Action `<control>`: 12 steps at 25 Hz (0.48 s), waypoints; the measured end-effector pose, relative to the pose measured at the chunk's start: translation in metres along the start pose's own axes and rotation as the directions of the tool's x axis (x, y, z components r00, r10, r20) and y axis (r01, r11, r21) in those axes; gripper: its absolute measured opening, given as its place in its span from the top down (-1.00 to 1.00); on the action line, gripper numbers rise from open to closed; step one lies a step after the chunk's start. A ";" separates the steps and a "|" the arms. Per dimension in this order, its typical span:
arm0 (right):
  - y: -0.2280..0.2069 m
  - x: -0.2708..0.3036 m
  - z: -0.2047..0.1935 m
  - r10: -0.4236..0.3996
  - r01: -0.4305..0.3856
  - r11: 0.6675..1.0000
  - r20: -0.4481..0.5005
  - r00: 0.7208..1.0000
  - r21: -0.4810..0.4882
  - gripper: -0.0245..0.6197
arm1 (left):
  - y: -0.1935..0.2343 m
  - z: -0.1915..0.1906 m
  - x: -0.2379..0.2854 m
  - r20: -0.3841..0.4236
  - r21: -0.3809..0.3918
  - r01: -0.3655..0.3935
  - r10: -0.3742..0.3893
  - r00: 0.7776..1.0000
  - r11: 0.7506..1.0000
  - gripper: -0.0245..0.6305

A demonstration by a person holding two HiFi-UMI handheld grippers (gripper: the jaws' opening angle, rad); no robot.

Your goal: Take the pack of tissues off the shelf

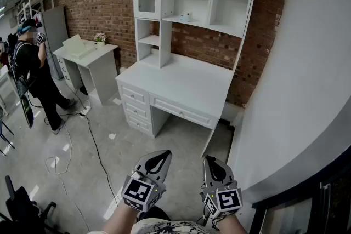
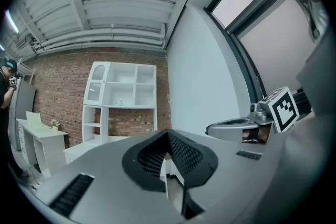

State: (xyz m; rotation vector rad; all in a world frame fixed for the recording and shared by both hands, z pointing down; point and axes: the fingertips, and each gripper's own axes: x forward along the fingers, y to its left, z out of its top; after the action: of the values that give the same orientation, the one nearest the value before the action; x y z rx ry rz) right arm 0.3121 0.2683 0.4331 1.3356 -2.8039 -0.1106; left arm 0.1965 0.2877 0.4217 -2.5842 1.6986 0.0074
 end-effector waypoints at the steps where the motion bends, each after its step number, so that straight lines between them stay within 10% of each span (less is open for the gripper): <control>1: 0.000 0.000 -0.001 0.001 -0.001 1.000 -0.003 1.000 0.001 0.91 | 0.001 -0.001 0.001 -0.002 -0.004 -0.002 0.002 1.000 1.000 0.88; 12: -0.009 0.007 -0.006 -0.019 0.020 1.000 -0.007 1.000 0.016 0.90 | 0.003 -0.009 0.010 -0.026 -0.018 0.002 -0.002 1.000 1.000 0.88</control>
State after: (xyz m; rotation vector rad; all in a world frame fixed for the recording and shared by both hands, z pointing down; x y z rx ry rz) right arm 0.3151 0.2573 0.4384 1.3643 -2.7927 -0.0834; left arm 0.1971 0.2773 0.4305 -2.6096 1.7123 -0.0108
